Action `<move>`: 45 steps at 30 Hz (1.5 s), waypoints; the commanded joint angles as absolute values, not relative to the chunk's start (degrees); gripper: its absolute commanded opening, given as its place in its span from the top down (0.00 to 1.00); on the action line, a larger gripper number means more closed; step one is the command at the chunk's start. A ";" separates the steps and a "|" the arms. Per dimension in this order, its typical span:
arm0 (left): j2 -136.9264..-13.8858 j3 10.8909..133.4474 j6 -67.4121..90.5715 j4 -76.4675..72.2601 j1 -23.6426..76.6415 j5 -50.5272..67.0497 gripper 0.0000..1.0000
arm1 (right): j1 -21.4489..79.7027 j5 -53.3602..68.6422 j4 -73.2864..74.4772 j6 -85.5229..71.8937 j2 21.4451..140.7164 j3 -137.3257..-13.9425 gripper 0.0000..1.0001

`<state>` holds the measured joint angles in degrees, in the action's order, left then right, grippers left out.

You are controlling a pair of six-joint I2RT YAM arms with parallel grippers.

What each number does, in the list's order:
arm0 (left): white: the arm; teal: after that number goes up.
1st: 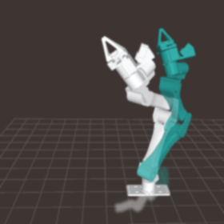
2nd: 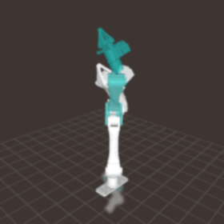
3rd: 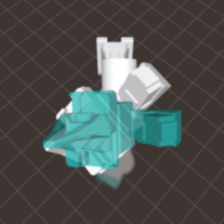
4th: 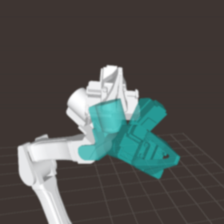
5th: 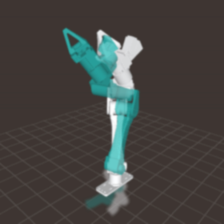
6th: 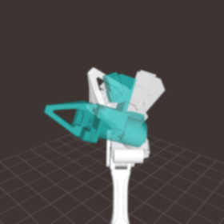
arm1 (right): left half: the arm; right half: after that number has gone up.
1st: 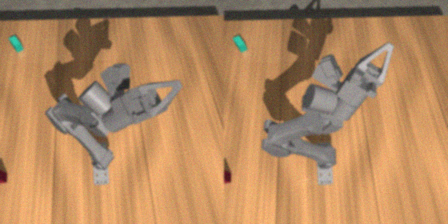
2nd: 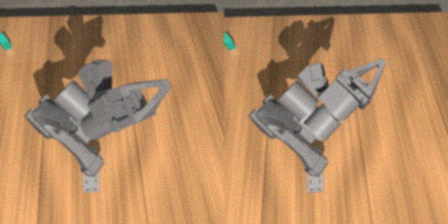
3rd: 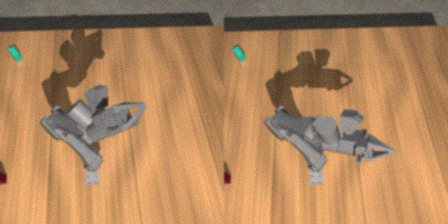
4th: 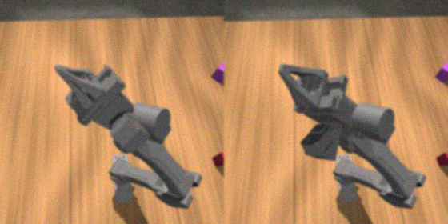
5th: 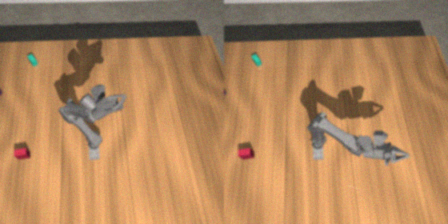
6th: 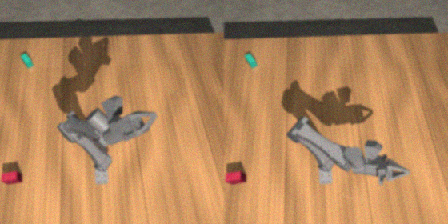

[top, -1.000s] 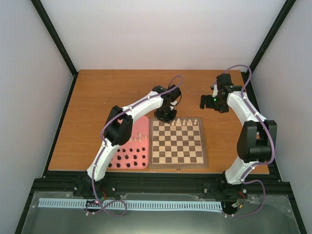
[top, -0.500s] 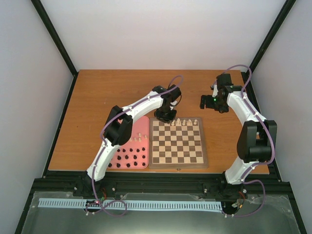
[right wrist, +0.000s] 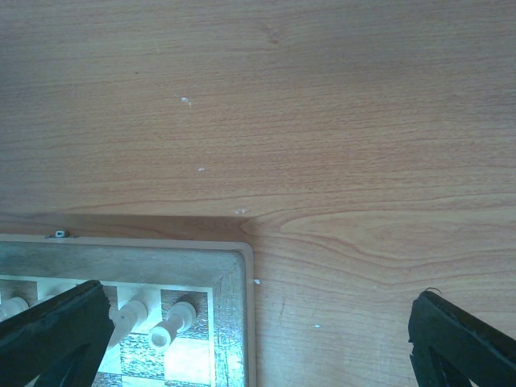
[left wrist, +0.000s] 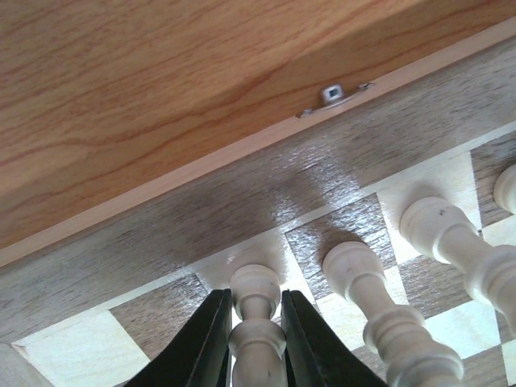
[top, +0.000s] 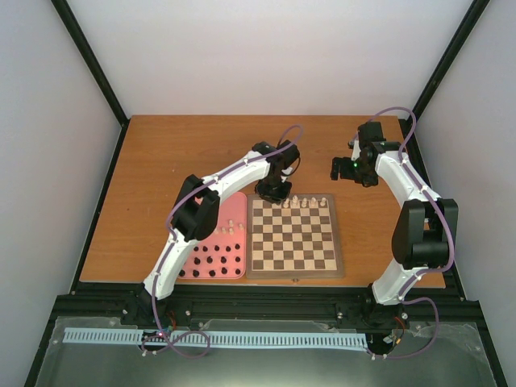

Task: Set up the chess pieces on the board
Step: Place the chess piece on the chessboard.

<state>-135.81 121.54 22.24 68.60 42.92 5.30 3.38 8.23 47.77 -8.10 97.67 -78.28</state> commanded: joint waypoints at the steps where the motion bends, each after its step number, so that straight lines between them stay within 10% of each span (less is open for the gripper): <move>1: -135.35 121.73 21.68 70.14 43.51 4.17 0.79 | 2.82 8.35 47.19 -7.64 98.26 -78.70 0.00; 24: -134.12 122.50 20.92 70.49 43.51 3.92 0.69 | 2.81 8.96 47.03 -7.65 98.41 -78.91 0.00; 45: -121.44 124.39 21.95 72.99 37.53 -6.77 0.37 | 2.82 9.85 47.04 -7.53 98.72 -79.19 0.00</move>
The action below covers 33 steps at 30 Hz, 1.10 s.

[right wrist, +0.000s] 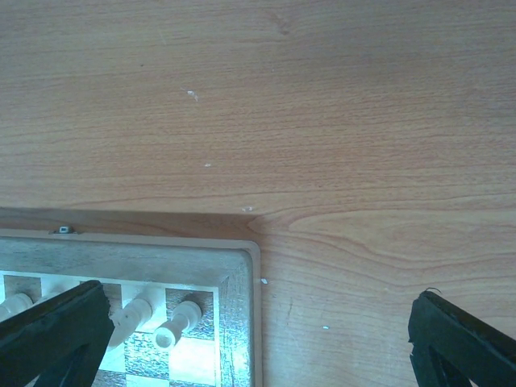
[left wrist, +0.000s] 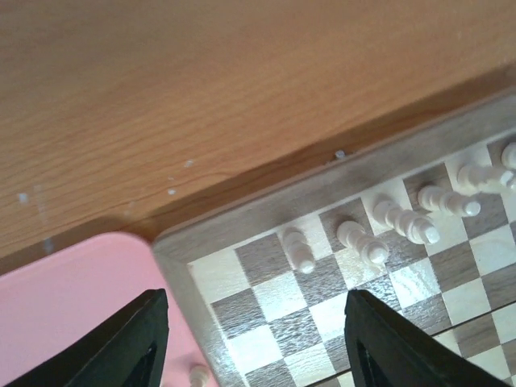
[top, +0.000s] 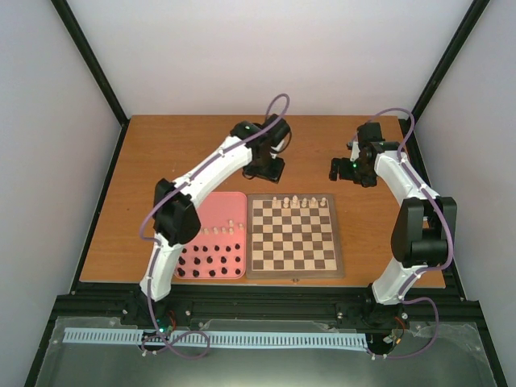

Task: Set up the chess pieces on the board
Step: Place the chess piece on the chessboard, then pick up the chess piece from the storage box.

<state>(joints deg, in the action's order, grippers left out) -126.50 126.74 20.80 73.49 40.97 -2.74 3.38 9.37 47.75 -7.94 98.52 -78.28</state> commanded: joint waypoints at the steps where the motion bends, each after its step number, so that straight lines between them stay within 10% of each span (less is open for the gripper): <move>1: -119.87 121.27 22.87 71.51 35.21 -6.99 0.37 | 2.84 9.95 47.10 -7.56 98.70 -79.11 0.00; 14: -105.93 91.77 25.66 62.31 18.06 -5.69 0.43 | 2.82 10.48 47.02 -7.54 98.92 -79.16 0.00; 33: -113.35 87.21 23.04 58.02 14.53 -4.22 0.46 | 2.82 10.39 47.46 -7.47 98.44 -78.99 0.00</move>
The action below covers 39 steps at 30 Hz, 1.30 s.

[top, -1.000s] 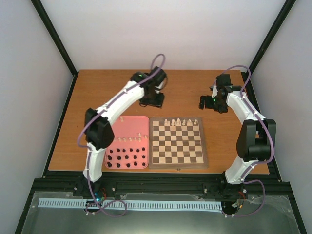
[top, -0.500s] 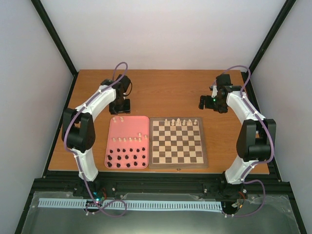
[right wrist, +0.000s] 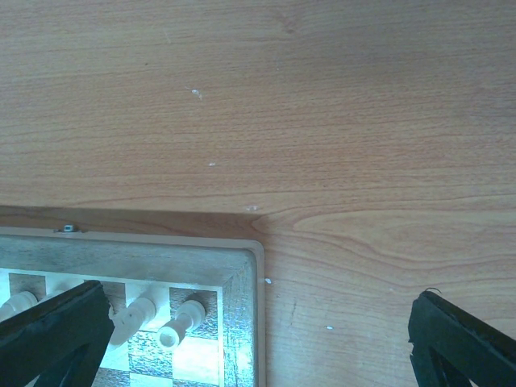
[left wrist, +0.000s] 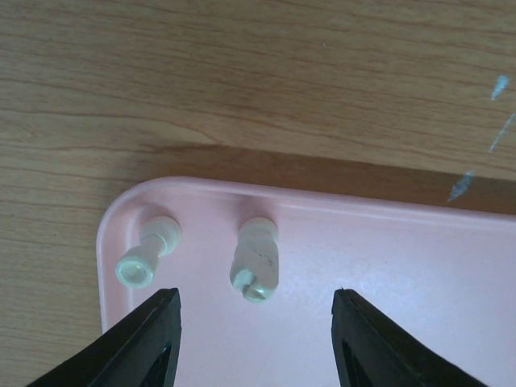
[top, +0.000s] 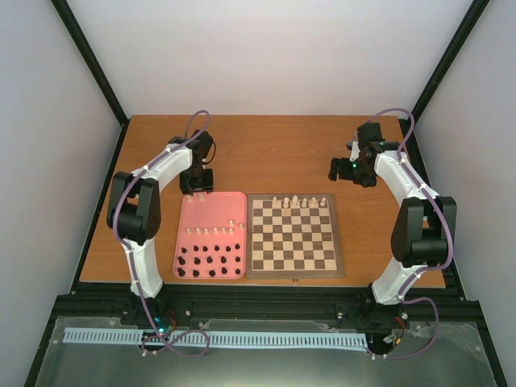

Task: Set up the chess pieces on the board
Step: Pick up the chess piece from the storage box.

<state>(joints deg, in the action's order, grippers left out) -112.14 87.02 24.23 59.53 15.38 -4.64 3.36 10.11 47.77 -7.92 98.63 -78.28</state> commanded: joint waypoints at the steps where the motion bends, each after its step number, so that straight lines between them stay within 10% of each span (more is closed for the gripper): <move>1: -113.61 87.34 23.05 57.83 14.51 -4.10 0.46 | 2.81 10.44 47.53 -7.53 98.59 -79.11 0.00; 39: -115.17 89.81 22.75 60.26 15.07 -3.18 0.92 | 2.81 9.54 47.46 -7.43 99.79 -79.36 0.00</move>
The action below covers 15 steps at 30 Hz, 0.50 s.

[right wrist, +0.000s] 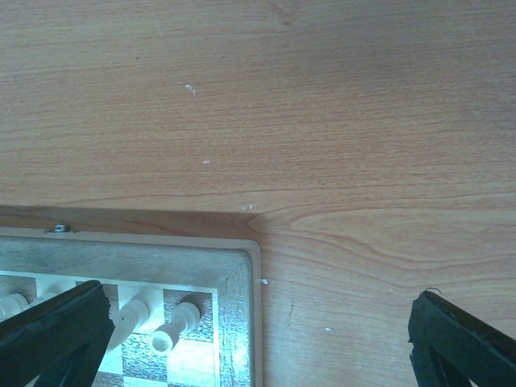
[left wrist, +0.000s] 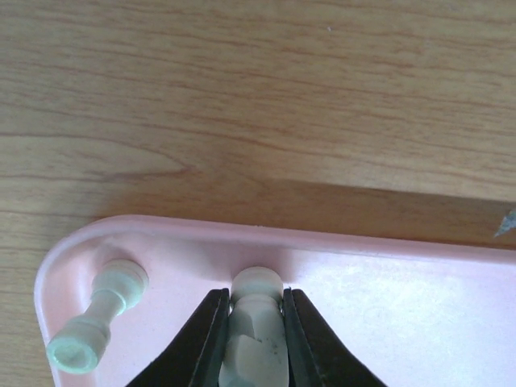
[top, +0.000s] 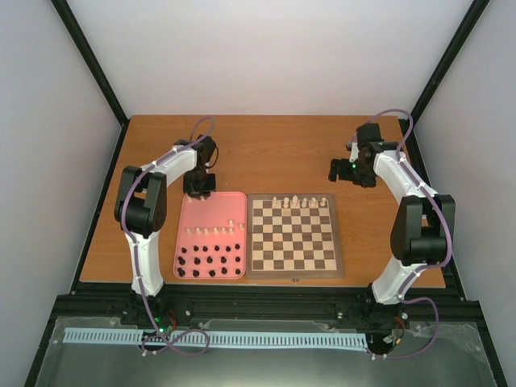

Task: Set up the chess pieces on the board
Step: Pick up the chess piece from the storage box, then place the chess piece on the chessboard.

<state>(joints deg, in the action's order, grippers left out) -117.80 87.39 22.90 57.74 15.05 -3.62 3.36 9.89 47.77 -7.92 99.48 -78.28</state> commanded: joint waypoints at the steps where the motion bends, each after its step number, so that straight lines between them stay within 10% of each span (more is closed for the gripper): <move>1: -114.15 90.15 22.77 61.05 15.70 -3.28 0.91 | 2.81 9.42 47.46 -7.47 99.84 -79.36 0.00; 15: -117.46 103.75 24.83 66.55 34.80 0.41 0.88 | 2.84 9.36 48.07 -7.47 100.68 -80.85 0.00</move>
